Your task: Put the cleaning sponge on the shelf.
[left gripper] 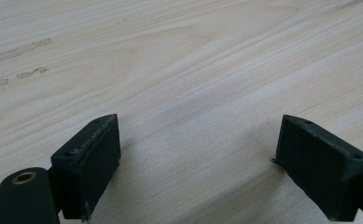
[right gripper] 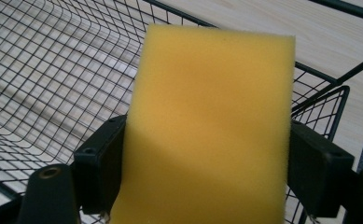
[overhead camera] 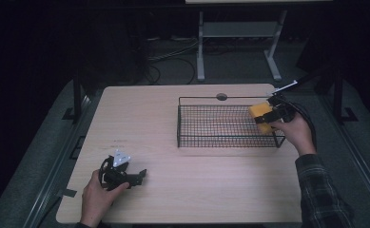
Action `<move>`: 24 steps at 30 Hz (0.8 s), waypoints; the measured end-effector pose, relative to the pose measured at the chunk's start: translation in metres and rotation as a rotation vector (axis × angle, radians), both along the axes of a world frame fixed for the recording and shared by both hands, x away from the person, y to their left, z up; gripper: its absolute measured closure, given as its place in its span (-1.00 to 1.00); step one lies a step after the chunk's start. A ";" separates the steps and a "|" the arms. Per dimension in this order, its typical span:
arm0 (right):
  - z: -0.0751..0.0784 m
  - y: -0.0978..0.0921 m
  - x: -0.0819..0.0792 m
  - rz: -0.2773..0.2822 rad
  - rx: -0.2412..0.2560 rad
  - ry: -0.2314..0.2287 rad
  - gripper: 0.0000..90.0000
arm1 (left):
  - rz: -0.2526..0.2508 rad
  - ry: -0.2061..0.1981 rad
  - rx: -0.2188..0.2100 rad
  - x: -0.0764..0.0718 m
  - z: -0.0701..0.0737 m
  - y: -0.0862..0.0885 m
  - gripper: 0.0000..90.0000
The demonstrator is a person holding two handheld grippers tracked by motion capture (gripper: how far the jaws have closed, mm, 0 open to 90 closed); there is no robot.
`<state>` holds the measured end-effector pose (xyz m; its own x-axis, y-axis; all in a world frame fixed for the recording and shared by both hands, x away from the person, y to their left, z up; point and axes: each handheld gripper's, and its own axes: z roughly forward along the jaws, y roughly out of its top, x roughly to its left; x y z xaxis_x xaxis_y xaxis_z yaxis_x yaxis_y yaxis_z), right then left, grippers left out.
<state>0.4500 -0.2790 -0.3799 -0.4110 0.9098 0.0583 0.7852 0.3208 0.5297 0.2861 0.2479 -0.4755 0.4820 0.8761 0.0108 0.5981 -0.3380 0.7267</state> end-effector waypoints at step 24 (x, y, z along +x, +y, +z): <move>-0.029 0.002 0.005 -0.014 -0.021 0.068 -0.53 | 0.000 0.000 0.000 0.000 0.000 0.000 -0.71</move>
